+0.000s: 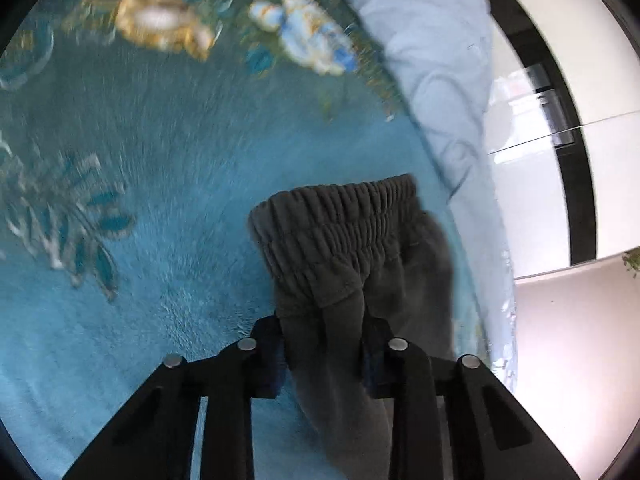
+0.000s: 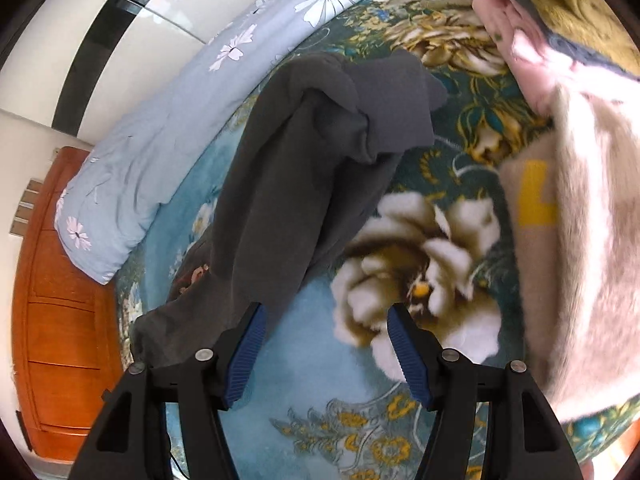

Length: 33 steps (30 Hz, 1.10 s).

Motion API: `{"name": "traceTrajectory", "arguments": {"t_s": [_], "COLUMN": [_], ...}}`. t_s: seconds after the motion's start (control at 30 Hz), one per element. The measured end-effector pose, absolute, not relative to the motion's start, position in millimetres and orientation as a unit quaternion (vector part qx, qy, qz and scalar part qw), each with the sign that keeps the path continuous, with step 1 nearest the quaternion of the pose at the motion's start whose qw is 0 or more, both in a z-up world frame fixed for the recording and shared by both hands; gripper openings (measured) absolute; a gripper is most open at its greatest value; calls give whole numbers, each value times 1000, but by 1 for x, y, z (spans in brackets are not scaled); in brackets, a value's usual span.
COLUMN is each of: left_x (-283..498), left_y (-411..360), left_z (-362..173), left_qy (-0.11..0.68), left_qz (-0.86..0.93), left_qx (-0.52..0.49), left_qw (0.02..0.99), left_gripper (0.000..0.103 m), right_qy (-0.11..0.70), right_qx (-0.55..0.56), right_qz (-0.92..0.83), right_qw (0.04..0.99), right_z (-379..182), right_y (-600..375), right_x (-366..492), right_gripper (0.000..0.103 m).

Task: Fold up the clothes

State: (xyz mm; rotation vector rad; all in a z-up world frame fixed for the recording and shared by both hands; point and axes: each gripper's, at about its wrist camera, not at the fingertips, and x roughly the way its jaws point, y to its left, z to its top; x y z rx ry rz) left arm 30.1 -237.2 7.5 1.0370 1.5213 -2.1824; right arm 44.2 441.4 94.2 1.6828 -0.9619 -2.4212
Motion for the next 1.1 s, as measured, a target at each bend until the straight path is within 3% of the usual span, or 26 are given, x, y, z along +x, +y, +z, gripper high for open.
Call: {"name": "traceTrajectory", "arguments": {"t_s": [0.13, 0.23, 0.33, 0.47, 0.67, 0.7, 0.73, 0.83, 0.97, 1.1], "left_x": [75, 97, 107, 110, 150, 157, 160, 159, 132, 116], "left_y": [-281, -329, -360, -353, -324, -317, -309, -287, -264, -240], "left_z": [41, 29, 0, 0, 13, 19, 25, 46, 68, 85], "left_qy": [506, 484, 533, 512, 563, 557, 546, 510, 460, 408], "left_qz": [-776, -753, -699, -705, -689, -696, -706, -740, -787, -823], "left_qx": [324, 350, 377, 386, 340, 333, 331, 323, 325, 334], "left_qw": [192, 277, 291, 301, 304, 306, 306, 297, 253, 213], "left_gripper": [27, 27, 28, 33, 38, 38, 38, 38, 38, 38], "right_qy": [-289, -272, -251, -212, -176, -183, -191, -204, -203, -289], "right_qx": [547, 550, 552, 552, 556, 552, 545, 536, 515, 440], "right_qz": [-785, -787, -792, -801, -811, -813, -815, -817, -825, -829], "right_qw": [43, 60, 75, 89, 40, 34, 32, 53, 112, 191], "right_z": [95, 95, 94, 90, 70, 69, 71, 83, 120, 193], "right_y": [427, 416, 400, 369, 361, 364, 365, 357, 336, 344], "right_x": [48, 51, 44, 19, -15, -18, -22, -35, -44, -38], "right_gripper": [66, 66, 66, 66, 66, 64, 47, 11, 3, 0]}}
